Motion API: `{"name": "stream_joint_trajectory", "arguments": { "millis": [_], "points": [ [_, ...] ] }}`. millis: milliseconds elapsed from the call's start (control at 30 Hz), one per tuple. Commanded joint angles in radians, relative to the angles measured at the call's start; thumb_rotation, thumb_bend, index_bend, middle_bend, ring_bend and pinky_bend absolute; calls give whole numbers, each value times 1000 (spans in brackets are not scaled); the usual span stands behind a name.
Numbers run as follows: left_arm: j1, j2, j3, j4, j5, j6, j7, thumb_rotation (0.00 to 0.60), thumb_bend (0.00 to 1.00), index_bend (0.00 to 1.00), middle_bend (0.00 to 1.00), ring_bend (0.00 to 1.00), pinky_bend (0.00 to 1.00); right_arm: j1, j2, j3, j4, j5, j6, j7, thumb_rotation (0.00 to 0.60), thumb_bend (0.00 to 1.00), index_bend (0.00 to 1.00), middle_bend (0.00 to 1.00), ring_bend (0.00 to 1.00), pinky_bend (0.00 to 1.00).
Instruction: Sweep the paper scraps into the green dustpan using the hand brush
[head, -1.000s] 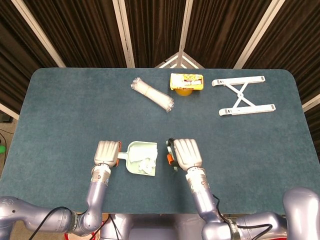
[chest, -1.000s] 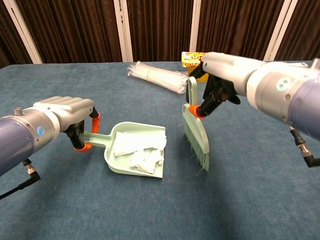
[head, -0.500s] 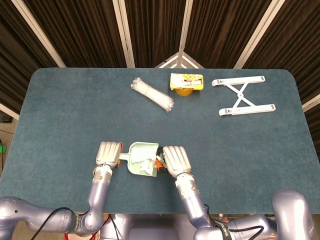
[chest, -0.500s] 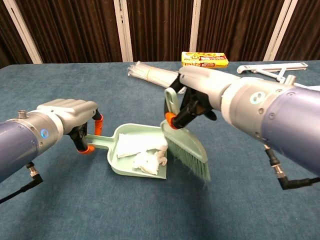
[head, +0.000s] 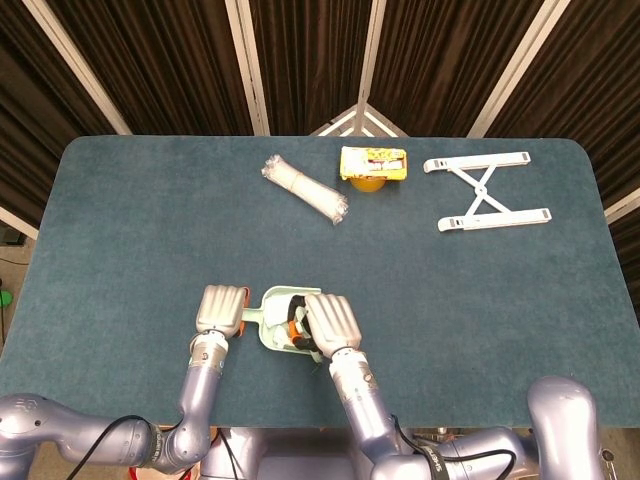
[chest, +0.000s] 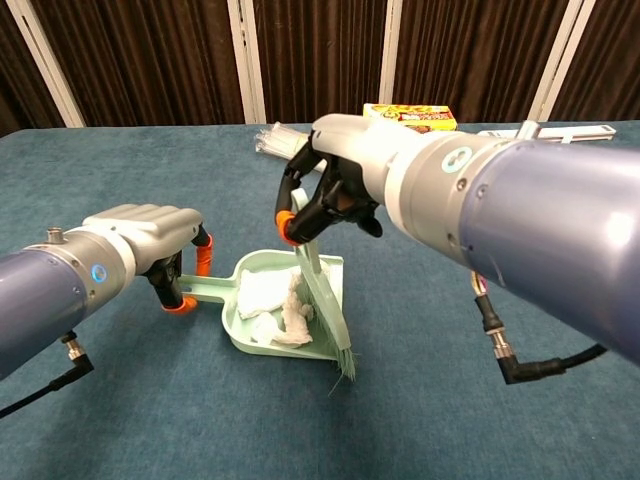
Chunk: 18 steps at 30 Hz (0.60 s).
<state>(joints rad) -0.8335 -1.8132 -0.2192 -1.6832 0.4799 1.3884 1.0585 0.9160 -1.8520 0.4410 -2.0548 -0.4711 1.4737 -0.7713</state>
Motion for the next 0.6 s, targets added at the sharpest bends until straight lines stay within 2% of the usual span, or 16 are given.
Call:
{"name": "stream_joint_trajectory", "arguments": {
  "millis": [33, 300, 400, 600],
  "points": [
    [-1, -2, 0, 0, 1, 0, 0, 600, 583, 708, 1000, 1000, 1000, 4, -1, 12, -11, 9, -3, 5, 600, 539, 708, 978, 1000, 838],
    [-6, -5, -7, -6, 4, 9, 7, 600, 583, 708, 1000, 1000, 1000, 11, 15, 60, -53, 54, -12, 25, 600, 539, 717, 978, 1000, 839],
    [-5, -7, -7, -5, 3, 10, 7, 600, 583, 708, 1000, 1000, 1000, 11, 27, 51, -51, 67, -11, 17, 600, 539, 721, 978, 1000, 839],
    [-2, -4, -4, -3, 3, 10, 6, 600, 583, 708, 1000, 1000, 1000, 3, 46, 38, -40, 84, -15, 28, 600, 552, 851, 977, 1000, 839]
  ]
}}
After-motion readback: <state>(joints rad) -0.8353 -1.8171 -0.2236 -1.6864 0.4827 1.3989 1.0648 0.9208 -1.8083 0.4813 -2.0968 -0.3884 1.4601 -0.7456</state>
